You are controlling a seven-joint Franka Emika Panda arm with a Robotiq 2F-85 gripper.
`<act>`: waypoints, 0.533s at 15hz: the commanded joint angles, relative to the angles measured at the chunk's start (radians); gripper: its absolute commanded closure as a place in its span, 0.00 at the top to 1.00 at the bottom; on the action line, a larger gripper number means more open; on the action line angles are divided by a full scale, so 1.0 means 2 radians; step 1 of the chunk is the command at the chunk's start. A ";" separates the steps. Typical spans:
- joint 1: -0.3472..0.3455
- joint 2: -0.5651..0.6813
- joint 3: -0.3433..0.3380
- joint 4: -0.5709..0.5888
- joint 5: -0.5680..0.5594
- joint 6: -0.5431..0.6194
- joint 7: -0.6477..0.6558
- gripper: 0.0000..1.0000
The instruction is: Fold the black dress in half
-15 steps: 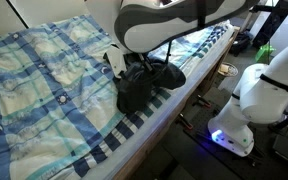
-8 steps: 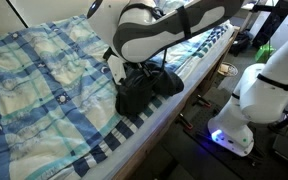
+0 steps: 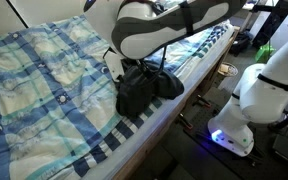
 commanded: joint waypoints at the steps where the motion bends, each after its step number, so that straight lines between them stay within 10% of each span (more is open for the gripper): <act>1: -0.001 -0.029 0.015 0.020 -0.011 -0.014 0.003 1.00; 8: -0.006 -0.034 0.024 0.036 -0.016 -0.004 0.000 1.00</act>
